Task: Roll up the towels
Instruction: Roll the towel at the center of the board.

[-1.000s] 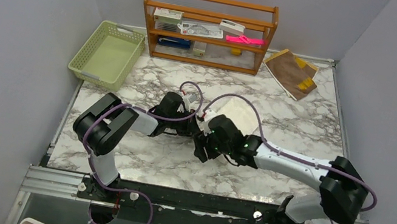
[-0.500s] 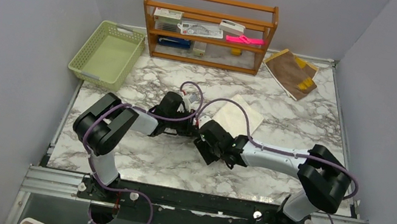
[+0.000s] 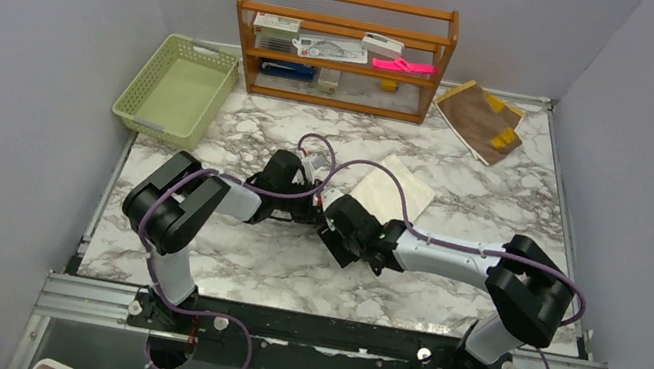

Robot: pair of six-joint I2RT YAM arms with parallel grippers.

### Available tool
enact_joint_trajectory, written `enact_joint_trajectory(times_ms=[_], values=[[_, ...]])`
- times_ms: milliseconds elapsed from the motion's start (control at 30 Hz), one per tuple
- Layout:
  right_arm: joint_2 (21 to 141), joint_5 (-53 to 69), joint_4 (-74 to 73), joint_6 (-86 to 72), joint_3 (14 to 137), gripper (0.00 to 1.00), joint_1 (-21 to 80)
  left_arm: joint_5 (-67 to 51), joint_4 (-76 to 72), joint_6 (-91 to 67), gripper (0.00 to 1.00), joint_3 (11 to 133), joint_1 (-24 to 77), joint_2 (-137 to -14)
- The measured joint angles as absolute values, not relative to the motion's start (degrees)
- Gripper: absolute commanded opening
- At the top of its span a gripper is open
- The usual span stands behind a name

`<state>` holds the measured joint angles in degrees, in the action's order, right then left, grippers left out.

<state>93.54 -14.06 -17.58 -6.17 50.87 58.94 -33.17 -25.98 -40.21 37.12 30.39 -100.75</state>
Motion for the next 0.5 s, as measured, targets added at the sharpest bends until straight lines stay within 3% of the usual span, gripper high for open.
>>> enact_joint_trajectory(times_ms=[500], values=[[93.5, -13.3, -15.8, -4.0, 51.4, 0.49, 58.9, -34.0, -26.0, -40.1, 0.11, 37.4, 30.2, -101.2]])
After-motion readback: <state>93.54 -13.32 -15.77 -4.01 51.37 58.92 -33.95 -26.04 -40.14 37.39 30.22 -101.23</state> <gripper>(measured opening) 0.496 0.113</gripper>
